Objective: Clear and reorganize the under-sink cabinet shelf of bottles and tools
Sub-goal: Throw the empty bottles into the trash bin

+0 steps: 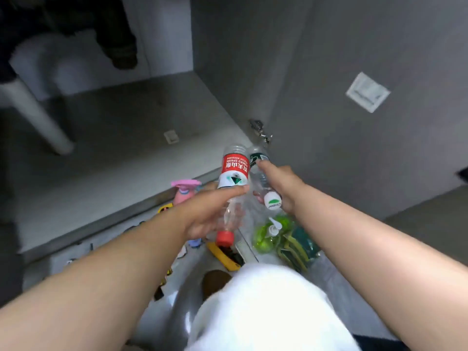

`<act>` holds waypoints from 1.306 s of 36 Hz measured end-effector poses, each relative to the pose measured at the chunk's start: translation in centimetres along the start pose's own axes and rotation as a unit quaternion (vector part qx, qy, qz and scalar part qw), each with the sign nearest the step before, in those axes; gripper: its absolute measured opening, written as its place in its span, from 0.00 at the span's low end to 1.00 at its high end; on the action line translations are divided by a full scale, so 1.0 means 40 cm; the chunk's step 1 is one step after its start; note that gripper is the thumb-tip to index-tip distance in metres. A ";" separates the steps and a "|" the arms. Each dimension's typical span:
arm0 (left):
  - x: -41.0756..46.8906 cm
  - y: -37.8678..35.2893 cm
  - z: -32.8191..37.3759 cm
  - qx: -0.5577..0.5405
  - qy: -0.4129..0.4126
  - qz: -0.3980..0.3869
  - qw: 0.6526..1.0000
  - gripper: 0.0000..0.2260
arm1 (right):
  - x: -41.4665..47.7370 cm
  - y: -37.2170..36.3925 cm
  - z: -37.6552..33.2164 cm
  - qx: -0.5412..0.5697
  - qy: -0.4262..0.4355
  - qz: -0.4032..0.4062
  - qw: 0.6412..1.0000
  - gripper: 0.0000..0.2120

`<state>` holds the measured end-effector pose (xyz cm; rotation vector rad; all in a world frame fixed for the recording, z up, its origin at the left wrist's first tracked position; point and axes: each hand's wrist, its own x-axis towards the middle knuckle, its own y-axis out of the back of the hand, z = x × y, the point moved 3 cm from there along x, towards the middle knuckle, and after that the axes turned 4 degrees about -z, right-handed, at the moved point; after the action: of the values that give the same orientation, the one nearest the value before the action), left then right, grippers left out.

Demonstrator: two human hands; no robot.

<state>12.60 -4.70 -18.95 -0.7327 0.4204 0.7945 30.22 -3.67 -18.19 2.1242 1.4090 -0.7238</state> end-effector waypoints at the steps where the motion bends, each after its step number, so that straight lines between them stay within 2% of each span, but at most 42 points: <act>1: -0.024 -0.028 0.029 0.040 -0.008 0.001 0.999 0.17 | -0.046 0.018 -0.015 0.002 0.016 -0.009 1.000 0.30; 5: -0.114 -0.164 0.123 0.174 -0.029 0.006 0.984 0.25 | -0.211 0.117 -0.058 -0.014 0.081 -0.020 0.996 0.33; 9: -0.182 -0.330 0.154 0.255 -0.027 -0.032 0.966 0.20 | -0.363 0.245 -0.053 -0.074 0.092 -0.010 0.993 0.37; 12: -0.214 -0.459 0.129 0.311 -0.004 -0.063 0.948 0.19 | -0.470 0.357 -0.015 -0.106 0.080 -0.016 0.991 0.30; 14: -0.228 -0.537 0.082 0.339 0.028 -0.084 0.937 0.19 | -0.534 0.435 0.030 -0.120 0.064 -0.016 0.991 0.26; 19: -0.225 -0.696 -0.073 0.371 0.064 -0.117 0.919 0.21 | -0.693 0.631 0.165 -0.194 0.012 0.043 0.980 0.25; 23: -0.214 -0.764 -0.185 0.357 0.077 -0.167 0.916 0.24 | -0.800 0.762 0.263 -0.251 -0.046 0.026 0.967 0.22; 27: -0.216 -0.776 -0.228 0.382 0.115 -0.216 0.891 0.25 | -0.877 0.850 0.343 -0.315 -0.099 -0.004 0.944 0.21; 32: -0.218 -0.774 -0.236 0.433 0.087 -0.186 0.878 0.22 | -0.889 0.873 0.437 -0.382 -0.154 -0.040 0.910 0.18; 38: -0.206 -0.757 -0.253 0.420 0.097 -0.185 0.883 0.22 | -0.810 0.791 0.542 -0.458 -0.172 -0.001 0.872 0.24; 42: -0.203 -0.751 -0.254 0.413 0.086 -0.174 0.890 0.18 | -0.732 0.728 0.605 -0.540 -0.170 0.008 0.824 0.17; 44: -0.202 -0.750 -0.255 0.404 0.078 -0.179 0.894 0.19 | -0.695 0.706 0.642 -0.548 -0.160 0.006 0.821 0.15; 47: -0.199 -0.745 -0.254 0.388 0.064 -0.177 0.902 0.18 | -0.654 0.700 0.698 -0.517 -0.109 0.056 0.847 0.19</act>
<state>29.58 -30.26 -8.34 -0.0957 0.6462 0.1864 43.23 -49.24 -18.58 1.1968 1.1319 -0.0640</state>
